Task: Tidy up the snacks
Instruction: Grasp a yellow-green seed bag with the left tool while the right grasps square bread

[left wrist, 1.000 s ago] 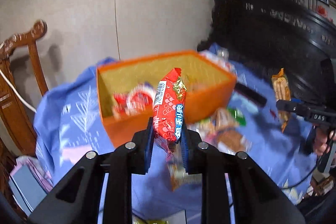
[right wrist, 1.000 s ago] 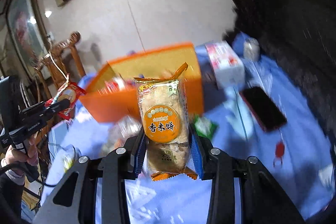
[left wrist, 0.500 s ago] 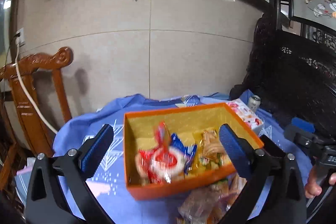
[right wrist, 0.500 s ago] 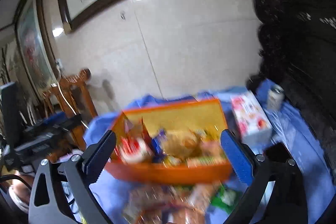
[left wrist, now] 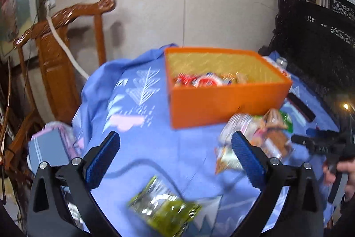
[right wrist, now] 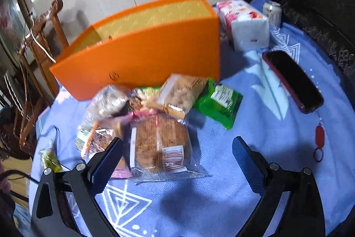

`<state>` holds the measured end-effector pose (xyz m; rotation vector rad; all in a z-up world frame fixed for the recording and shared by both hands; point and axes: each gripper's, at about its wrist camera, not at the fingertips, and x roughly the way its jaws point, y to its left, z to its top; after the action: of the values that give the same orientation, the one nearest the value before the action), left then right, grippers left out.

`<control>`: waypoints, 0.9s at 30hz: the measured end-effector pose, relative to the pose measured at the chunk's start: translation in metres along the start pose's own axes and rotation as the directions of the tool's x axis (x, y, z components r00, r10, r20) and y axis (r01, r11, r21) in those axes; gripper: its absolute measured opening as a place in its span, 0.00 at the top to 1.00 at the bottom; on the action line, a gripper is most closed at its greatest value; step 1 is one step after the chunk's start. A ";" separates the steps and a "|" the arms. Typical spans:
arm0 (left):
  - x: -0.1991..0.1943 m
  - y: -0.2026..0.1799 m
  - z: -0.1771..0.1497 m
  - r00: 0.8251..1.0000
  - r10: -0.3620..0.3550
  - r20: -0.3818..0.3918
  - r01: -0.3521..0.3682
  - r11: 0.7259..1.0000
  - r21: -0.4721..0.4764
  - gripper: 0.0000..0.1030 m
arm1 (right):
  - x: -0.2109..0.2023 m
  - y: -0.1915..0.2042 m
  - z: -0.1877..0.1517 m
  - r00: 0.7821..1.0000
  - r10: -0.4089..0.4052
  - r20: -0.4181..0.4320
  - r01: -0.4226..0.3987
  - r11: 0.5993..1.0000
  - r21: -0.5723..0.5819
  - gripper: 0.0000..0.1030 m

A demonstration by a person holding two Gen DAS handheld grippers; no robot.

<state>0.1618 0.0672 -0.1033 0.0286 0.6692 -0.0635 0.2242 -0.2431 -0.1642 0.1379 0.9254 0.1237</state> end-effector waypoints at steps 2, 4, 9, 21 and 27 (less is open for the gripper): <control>0.000 0.010 -0.015 1.000 0.011 -0.027 -0.011 1.000 -0.014 0.04 | 0.009 0.005 0.000 1.000 0.000 -0.016 -0.001 1.000 -0.020 0.05; 0.002 0.022 -0.033 0.998 0.016 -0.059 -0.018 0.999 -0.032 0.04 | 0.018 0.012 -0.001 0.999 -0.011 -0.035 0.009 0.999 -0.045 0.05; 0.018 0.034 -0.072 0.989 0.039 -0.145 -0.042 0.999 -0.015 0.04 | 0.042 0.026 -0.002 0.996 -0.047 -0.076 0.038 0.993 -0.114 0.08; 0.083 0.036 -0.102 0.960 -0.075 -0.271 0.089 0.995 0.039 0.04 | 0.049 0.026 -0.013 0.994 -0.077 -0.073 0.064 0.984 -0.166 0.24; 0.075 0.032 -0.101 0.965 -0.111 -0.238 0.124 0.991 0.041 0.23 | 0.025 0.015 -0.031 0.995 -0.076 -0.071 0.068 0.991 -0.114 0.24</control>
<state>0.1600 0.1001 -0.2289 0.0508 0.9059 -0.1954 0.2138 -0.2219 -0.1995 -0.0040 0.9953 0.1143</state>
